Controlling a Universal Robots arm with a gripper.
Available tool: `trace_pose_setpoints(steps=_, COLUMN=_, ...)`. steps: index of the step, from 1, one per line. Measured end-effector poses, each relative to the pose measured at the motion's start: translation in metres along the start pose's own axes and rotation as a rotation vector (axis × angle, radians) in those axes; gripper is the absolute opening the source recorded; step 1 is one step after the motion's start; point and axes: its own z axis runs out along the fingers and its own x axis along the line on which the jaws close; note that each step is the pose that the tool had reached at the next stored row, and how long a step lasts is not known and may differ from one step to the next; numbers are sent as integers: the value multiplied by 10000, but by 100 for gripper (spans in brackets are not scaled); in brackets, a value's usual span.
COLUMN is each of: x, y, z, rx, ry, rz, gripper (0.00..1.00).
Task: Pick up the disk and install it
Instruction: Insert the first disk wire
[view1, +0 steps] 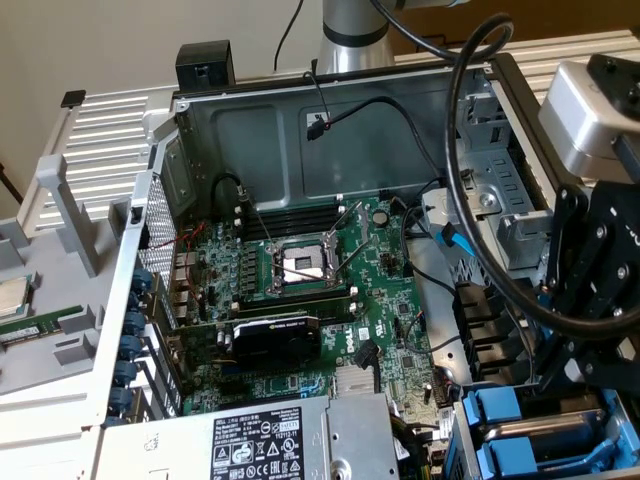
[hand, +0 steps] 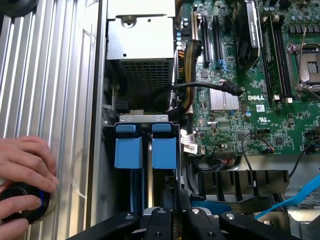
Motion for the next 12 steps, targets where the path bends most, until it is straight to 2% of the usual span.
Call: trace_pose_setpoints(steps=12, x=-1, y=-4, z=16, rx=0, ry=-4, rz=-1, gripper=16)
